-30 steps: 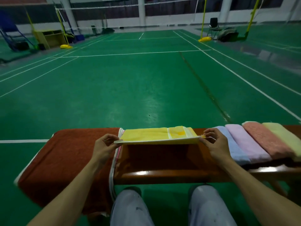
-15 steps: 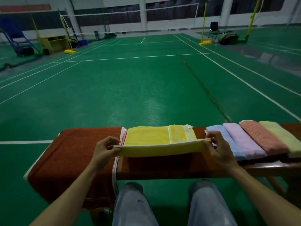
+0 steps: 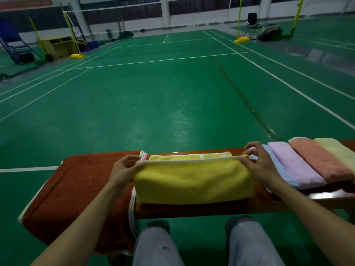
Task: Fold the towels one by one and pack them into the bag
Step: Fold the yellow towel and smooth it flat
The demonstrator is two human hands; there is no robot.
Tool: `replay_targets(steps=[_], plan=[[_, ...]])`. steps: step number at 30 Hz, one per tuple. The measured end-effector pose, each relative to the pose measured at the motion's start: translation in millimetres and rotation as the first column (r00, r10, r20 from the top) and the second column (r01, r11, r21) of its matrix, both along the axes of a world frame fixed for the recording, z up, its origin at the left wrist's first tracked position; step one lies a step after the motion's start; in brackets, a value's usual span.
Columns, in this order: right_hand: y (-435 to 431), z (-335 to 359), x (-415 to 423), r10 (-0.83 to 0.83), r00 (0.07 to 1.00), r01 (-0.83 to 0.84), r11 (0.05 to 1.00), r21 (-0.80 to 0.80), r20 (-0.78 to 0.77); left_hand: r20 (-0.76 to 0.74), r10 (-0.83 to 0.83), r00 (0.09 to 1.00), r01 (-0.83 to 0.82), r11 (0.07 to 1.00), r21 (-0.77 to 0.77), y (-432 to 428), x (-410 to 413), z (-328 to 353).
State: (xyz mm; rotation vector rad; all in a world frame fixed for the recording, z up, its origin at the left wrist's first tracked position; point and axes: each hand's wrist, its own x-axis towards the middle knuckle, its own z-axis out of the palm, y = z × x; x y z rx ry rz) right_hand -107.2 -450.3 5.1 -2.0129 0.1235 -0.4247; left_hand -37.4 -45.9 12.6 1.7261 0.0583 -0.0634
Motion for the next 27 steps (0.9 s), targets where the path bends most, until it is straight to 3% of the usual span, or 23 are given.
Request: replay_targets(steps=[4,9,15,24,27], plan=[[1,1,44,-0.077,0.991,0.066,0.993,-0.093,-0.113,-0.069,0.102,0.992,-0.099,0.994,0.043,-16,47,-3],[-1,-14,88,-0.144,0.969,0.092,0.966,-0.243,-0.203,-0.057,0.108,0.993,-0.090,0.961,0.260,-22,97,-23],[-6,-37,110,-0.211,0.931,0.108,0.940,-0.325,-0.299,-0.010,0.072,0.997,-0.056,0.847,0.528,-21,124,-49],[1,-51,106,-0.251,0.927,0.131,0.913,-0.385,-0.279,0.026,0.017,1.000,-0.030,0.694,0.720,-32,125,-58],[5,-38,99,-0.286,0.934,0.210,0.925,-0.317,-0.216,0.065,0.022,0.998,-0.063,0.666,0.743,-42,123,-50]])
